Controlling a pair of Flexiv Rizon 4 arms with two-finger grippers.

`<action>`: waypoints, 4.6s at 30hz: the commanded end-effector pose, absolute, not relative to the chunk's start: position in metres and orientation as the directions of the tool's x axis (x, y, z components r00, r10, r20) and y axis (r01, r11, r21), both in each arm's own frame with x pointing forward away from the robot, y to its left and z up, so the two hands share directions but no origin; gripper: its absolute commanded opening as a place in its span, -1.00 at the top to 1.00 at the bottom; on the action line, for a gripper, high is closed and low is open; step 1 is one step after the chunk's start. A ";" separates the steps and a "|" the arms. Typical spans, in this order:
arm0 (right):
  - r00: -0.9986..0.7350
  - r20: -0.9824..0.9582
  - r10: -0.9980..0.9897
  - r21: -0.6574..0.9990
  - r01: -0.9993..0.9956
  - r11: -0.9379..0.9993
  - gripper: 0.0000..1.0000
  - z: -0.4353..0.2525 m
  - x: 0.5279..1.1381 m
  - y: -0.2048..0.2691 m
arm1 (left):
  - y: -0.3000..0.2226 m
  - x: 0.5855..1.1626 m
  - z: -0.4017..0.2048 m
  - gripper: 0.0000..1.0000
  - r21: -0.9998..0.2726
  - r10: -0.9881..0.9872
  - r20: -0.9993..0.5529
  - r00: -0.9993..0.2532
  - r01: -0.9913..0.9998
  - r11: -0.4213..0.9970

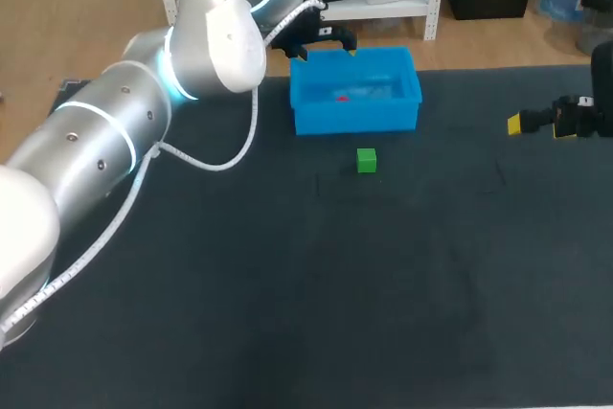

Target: Use the left arm to pick the red cube and place it into the blue plastic box first, then use the right arm to grasp the green cube and put it into the same blue plastic box after the first action is fully finished.

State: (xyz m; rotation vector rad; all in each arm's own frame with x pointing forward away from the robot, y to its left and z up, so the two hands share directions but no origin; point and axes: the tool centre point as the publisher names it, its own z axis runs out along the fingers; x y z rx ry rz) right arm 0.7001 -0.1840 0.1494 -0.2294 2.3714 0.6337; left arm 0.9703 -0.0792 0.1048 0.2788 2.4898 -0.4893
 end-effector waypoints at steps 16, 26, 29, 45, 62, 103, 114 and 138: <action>-0.765 -0.644 0.001 0.382 -0.321 0.867 -1.00 0.149 0.700 -0.184 | -0.073 0.971 0.137 -1.00 -0.249 0.168 -0.471 -0.866 0.313 0.916; -0.765 -0.644 0.001 0.382 -0.321 0.867 -1.00 0.149 0.700 -0.184 | -0.062 0.960 0.156 -1.00 -0.249 0.169 -0.499 -0.850 0.327 0.912; -0.765 -0.644 0.001 0.382 -0.321 0.867 -1.00 0.149 0.700 -0.184 | -0.058 0.956 0.162 -1.00 -0.246 0.170 -0.508 -0.844 0.331 0.911; -0.765 -0.644 0.001 0.382 -0.321 0.867 -1.00 0.149 0.700 -0.184 | -0.047 0.937 0.182 -1.00 -0.237 0.194 -0.554 -0.809 0.377 0.895; -0.765 -0.644 0.001 0.382 -0.321 0.867 -1.00 0.149 0.700 -0.184 | -0.017 0.908 0.189 -1.00 -0.222 0.264 -0.589 -0.764 0.467 0.856; -0.765 -0.644 0.001 0.382 -0.321 0.867 -1.00 0.149 0.700 -0.184 | 0.049 0.853 0.194 -1.00 -0.210 0.425 -0.592 -0.684 0.640 0.739; -0.765 -0.644 0.001 0.382 -0.321 0.867 -1.00 0.149 0.700 -0.184 | 0.055 0.829 0.192 -1.00 -0.230 0.478 -0.587 -0.654 0.700 0.676; -0.765 -0.644 0.001 0.382 -0.321 0.867 -1.00 0.149 0.700 -0.184 | 0.085 0.792 0.181 -1.00 -0.259 0.489 -0.561 -0.668 0.703 0.663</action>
